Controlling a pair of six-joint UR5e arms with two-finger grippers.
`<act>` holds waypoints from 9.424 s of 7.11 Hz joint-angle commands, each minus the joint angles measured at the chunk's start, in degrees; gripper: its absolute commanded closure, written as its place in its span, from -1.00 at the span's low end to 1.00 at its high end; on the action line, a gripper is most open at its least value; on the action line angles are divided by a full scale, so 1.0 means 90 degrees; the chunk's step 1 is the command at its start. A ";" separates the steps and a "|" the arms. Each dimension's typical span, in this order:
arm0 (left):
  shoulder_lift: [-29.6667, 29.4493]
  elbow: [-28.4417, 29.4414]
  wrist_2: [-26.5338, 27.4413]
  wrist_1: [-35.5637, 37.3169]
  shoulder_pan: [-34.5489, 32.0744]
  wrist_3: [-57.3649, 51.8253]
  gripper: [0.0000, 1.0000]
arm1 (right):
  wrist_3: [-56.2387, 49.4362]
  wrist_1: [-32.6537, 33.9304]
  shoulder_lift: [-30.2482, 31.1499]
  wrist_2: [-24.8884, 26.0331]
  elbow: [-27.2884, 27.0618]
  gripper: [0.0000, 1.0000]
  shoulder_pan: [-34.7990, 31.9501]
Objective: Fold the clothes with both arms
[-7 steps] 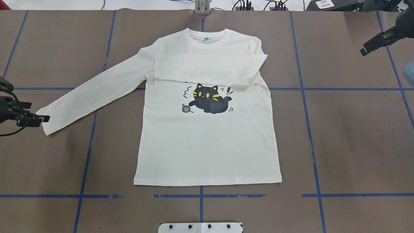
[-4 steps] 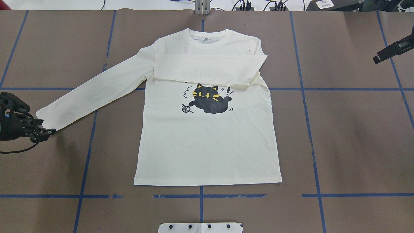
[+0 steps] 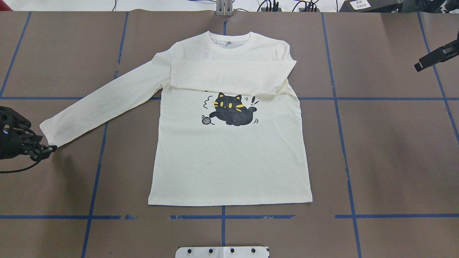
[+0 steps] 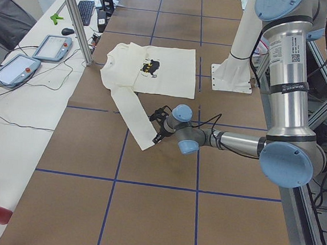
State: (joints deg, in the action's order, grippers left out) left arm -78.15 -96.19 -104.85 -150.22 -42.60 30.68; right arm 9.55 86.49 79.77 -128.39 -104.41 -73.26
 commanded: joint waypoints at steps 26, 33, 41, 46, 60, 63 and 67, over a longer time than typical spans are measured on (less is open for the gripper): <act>-0.7938 0.2914 0.1438 0.3870 0.0744 0.2568 1.00 | -0.0025 -0.0020 0.0121 0.0027 -0.0136 -1.00 -0.0063; -0.8446 0.4184 0.2207 0.1460 0.1667 0.2391 -0.97 | -0.0006 -0.0020 0.0121 0.0027 -0.0156 -1.00 -0.0063; -0.5291 -0.0436 0.0072 0.4855 0.0166 0.0853 -1.00 | 0.2426 -0.0547 -0.1417 0.0560 -0.0107 -1.00 0.1446; -0.3681 -0.1490 -0.0917 0.4777 -0.0920 -0.0605 -1.00 | 0.3841 0.0495 -0.3221 0.4076 0.0803 -0.99 0.3967; -0.3524 -0.1490 -0.1318 0.4689 -0.1067 -0.0586 -1.00 | 0.4311 0.0664 -0.5055 0.5418 0.4160 -0.22 0.4937; -0.3524 -0.1490 -0.1308 0.4689 -0.1058 -0.0596 -1.00 | 0.4291 0.0771 -0.5045 0.5418 0.4160 -0.11 0.4956; -0.3524 -0.1490 -0.1318 0.4680 -0.1057 -0.0586 -1.00 | 0.4281 0.0791 -0.5054 0.5398 0.4160 0.49 0.5034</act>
State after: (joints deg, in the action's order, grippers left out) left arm -109.86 -109.60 -116.65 -108.10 -52.12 25.35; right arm 48.17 93.47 34.32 -79.70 -66.97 -28.07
